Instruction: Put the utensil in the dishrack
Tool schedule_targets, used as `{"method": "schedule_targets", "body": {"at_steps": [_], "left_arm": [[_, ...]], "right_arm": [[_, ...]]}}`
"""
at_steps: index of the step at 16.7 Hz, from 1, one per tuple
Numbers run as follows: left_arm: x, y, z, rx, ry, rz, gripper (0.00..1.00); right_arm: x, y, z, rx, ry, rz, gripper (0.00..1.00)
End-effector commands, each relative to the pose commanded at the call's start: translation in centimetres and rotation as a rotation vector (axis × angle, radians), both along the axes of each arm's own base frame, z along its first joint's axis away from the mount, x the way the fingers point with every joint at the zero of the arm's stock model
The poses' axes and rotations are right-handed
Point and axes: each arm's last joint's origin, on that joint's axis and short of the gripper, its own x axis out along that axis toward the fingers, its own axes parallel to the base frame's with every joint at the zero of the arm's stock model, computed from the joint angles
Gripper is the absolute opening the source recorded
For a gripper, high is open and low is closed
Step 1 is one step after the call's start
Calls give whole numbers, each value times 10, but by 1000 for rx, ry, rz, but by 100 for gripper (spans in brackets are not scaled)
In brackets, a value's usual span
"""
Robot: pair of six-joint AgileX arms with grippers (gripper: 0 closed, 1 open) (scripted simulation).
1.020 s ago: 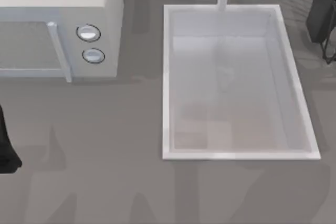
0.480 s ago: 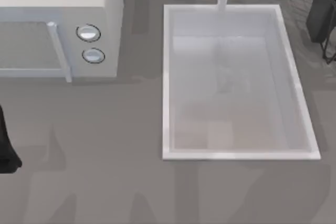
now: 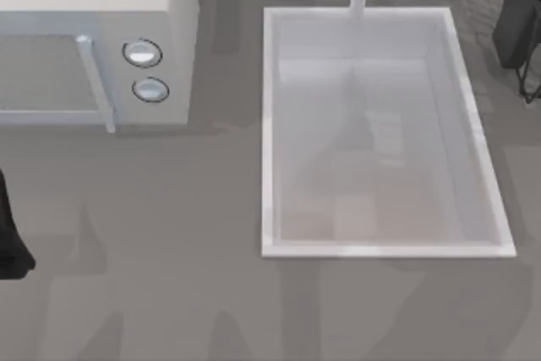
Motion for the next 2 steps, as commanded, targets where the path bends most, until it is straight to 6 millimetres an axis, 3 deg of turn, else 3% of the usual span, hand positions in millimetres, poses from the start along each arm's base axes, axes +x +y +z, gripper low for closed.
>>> {"method": "schedule_targets", "body": {"at_steps": [2], "left_arm": [[0, 0, 0, 0, 0, 0, 100]], "right_arm": [[0, 0, 0, 0, 0, 0, 100]]}}
